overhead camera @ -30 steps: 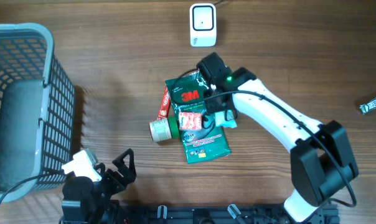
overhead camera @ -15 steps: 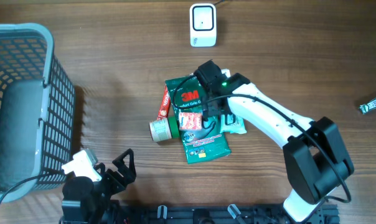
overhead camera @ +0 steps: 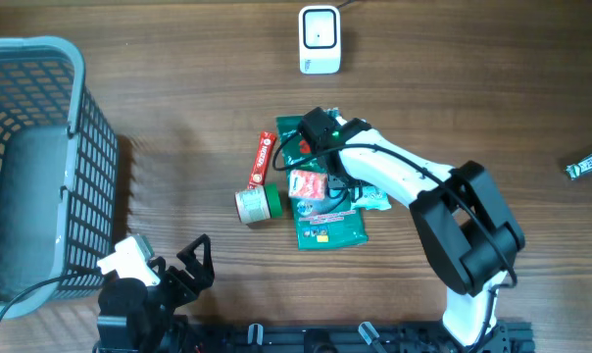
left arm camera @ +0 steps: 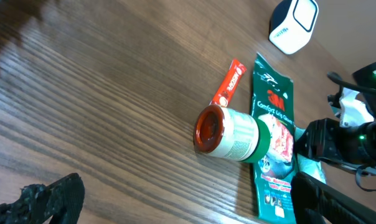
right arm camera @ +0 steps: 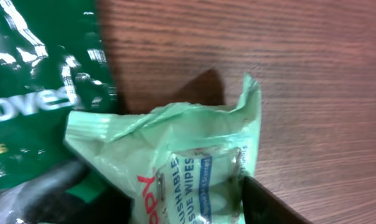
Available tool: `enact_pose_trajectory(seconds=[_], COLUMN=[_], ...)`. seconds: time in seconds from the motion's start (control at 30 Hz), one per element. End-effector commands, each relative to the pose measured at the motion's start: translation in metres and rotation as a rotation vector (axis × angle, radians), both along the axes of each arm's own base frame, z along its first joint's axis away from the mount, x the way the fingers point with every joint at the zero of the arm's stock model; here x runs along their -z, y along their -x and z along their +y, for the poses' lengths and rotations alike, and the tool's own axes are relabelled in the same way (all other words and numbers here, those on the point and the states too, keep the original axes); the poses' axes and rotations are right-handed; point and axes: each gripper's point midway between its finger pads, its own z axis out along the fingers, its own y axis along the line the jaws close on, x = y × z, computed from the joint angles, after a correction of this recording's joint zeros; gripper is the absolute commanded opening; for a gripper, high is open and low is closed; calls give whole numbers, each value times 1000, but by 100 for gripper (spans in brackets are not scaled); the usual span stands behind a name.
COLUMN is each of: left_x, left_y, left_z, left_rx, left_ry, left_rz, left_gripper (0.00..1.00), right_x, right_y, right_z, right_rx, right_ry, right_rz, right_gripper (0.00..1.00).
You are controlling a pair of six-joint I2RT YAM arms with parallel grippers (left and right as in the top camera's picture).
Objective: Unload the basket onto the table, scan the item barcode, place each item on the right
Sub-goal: 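Lift the wipes pack and carry it up toward the scanner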
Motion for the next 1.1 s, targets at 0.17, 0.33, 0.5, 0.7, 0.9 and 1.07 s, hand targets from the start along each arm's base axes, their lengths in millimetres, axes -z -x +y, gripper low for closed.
enact_pose_trajectory(seconds=[0.17,0.33,0.5,0.7,0.9,1.07], left_x=[1,1,1,1,1,1], left_y=[-1,-1,-1,-1,-1,-1], left_z=[0,0,0,0,0,0], left_rx=[-3,-3,-3,-3,-3,-3], left_ry=[4,4,4,4,4,4], left_rz=[0,0,0,0,0,0], left_gripper=[100,100,100,100,100,100], right_x=[49,-27,-127,-220,-258,-281], right_y=[39,13,24,73,98,85], right_z=[-4,29,91,129,142,144], right_rx=[61,6,-118,-138,501,829], right_ry=[-9,-176,-697,-1294,-1434,-1441], right_rz=[208,113,76,337,780,965], right_gripper=[4,4,4,6,4,4])
